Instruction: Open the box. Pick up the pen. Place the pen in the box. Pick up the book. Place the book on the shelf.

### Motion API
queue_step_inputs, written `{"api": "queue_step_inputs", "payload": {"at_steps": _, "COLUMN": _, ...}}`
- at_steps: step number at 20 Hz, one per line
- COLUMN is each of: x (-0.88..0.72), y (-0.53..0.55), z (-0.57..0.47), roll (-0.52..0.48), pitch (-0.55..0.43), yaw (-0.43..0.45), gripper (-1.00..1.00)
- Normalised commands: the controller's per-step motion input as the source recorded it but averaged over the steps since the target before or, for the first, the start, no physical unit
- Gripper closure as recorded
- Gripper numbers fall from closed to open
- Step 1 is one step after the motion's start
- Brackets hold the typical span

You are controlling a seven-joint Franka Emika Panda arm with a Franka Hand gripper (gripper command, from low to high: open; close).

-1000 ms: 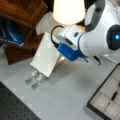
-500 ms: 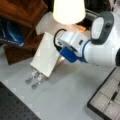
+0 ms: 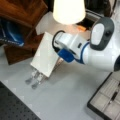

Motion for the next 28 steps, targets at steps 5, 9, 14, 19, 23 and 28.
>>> {"api": "queue_step_inputs", "payload": {"at_steps": 5, "x": 0.35, "y": 0.24, "z": -0.19, "roll": -0.498, "pitch": -0.056, "yaw": -0.191, "gripper": -1.00}}
{"api": "queue_step_inputs", "payload": {"at_steps": 9, "x": 0.38, "y": 0.22, "z": -0.21, "roll": -0.459, "pitch": -0.076, "yaw": -0.189, "gripper": -1.00}}
{"api": "queue_step_inputs", "payload": {"at_steps": 14, "x": 0.40, "y": 0.21, "z": -0.18, "roll": -0.439, "pitch": -0.071, "yaw": -0.190, "gripper": -1.00}}
{"api": "queue_step_inputs", "payload": {"at_steps": 19, "x": 0.39, "y": 0.17, "z": -0.18, "roll": -0.427, "pitch": -0.080, "yaw": -0.167, "gripper": -1.00}}
{"api": "queue_step_inputs", "payload": {"at_steps": 23, "x": 0.35, "y": 0.13, "z": -0.19, "roll": -0.421, "pitch": -0.101, "yaw": -0.148, "gripper": -1.00}}
{"api": "queue_step_inputs", "payload": {"at_steps": 28, "x": 0.32, "y": 0.13, "z": -0.17, "roll": -0.403, "pitch": -0.112, "yaw": -0.150, "gripper": -1.00}}
